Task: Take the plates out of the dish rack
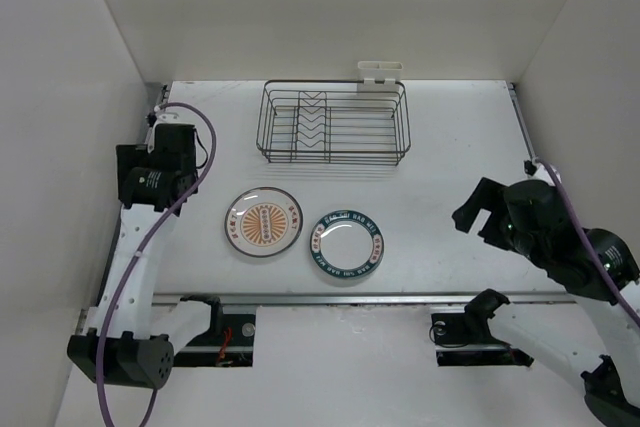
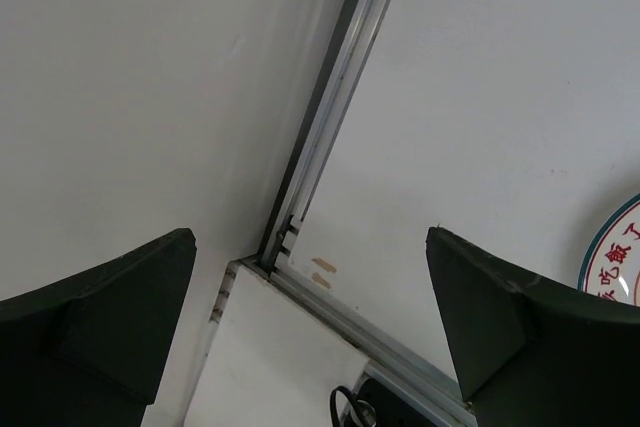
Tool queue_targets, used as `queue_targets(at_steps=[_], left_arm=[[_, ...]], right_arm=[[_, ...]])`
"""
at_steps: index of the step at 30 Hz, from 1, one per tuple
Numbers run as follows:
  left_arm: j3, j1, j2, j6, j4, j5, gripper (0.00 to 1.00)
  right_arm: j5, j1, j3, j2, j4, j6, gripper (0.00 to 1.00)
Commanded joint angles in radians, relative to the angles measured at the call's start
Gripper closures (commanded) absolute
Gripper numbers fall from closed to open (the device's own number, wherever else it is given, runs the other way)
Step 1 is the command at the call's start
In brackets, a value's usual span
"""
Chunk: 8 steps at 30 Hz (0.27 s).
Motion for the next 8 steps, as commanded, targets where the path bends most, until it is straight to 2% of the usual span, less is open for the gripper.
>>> queue_targets(at_steps=[1, 8], left_arm=[[-0.013, 0.005, -0.03, -0.016, -0.025, -0.028, 0.0], [-0.023, 0.005, -0.061, -0.026, -0.043, 0.024, 0.0]], right_arm=[[0.008, 0.005, 0.024, -0.033, -0.048, 0.01, 0.0], [-0.051, 0.005, 0.005, -0.115, -0.038, 0.01, 0.0]])
